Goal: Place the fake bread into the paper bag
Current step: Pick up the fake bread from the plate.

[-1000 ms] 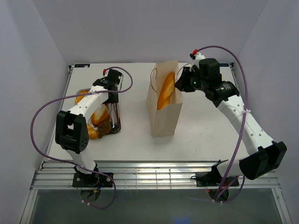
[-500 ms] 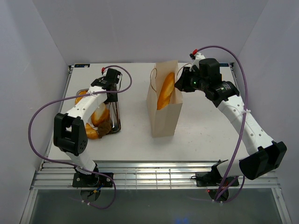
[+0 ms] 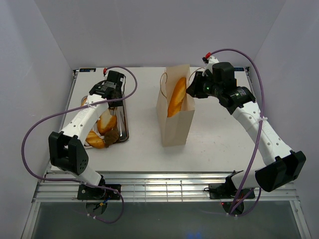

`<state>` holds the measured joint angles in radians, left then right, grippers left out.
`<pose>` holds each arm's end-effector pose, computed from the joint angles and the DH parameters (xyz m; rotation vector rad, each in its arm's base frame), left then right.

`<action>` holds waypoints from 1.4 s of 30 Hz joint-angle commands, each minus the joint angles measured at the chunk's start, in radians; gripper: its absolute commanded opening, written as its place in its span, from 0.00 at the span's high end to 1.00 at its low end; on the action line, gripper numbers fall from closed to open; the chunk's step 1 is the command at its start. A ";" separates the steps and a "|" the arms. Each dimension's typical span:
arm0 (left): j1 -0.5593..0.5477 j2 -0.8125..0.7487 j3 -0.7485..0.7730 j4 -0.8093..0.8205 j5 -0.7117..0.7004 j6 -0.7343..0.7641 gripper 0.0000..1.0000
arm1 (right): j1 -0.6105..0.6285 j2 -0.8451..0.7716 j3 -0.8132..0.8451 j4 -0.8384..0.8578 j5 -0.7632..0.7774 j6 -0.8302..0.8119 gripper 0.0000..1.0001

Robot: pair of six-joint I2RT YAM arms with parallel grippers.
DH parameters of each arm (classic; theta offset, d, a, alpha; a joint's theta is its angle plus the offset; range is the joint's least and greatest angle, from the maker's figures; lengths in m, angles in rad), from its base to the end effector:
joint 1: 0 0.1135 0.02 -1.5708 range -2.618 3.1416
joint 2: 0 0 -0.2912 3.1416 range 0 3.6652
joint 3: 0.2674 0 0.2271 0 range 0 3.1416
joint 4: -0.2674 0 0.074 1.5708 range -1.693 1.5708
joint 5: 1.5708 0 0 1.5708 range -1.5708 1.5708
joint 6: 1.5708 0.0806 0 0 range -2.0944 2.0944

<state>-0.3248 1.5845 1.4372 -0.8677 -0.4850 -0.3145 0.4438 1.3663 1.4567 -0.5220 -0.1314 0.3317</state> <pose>0.3211 -0.0685 0.3084 -0.1601 2.4479 0.3553 0.2785 0.1441 0.4138 -0.2013 2.0445 0.6220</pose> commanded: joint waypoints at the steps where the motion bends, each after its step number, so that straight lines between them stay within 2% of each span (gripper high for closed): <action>1: -0.007 -0.049 0.032 -0.020 0.011 0.011 0.41 | 0.004 -0.012 0.001 0.040 -0.013 0.000 0.70; 13: -0.010 0.018 0.048 -0.030 0.059 0.017 0.39 | 0.004 -0.018 -0.009 0.045 -0.014 0.003 0.70; 34: -0.051 0.097 -0.003 -0.047 -0.112 0.008 0.39 | 0.004 -0.015 -0.029 0.062 -0.020 0.007 0.70; 42: -0.051 0.126 -0.015 -0.036 -0.089 0.000 0.39 | 0.004 -0.015 -0.024 0.059 -0.016 0.007 0.70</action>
<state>-0.3737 1.7233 1.4288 -0.9154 -0.5526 -0.3084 0.4438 1.3659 1.4303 -0.4969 -0.1379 0.3367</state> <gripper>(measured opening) 0.608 0.300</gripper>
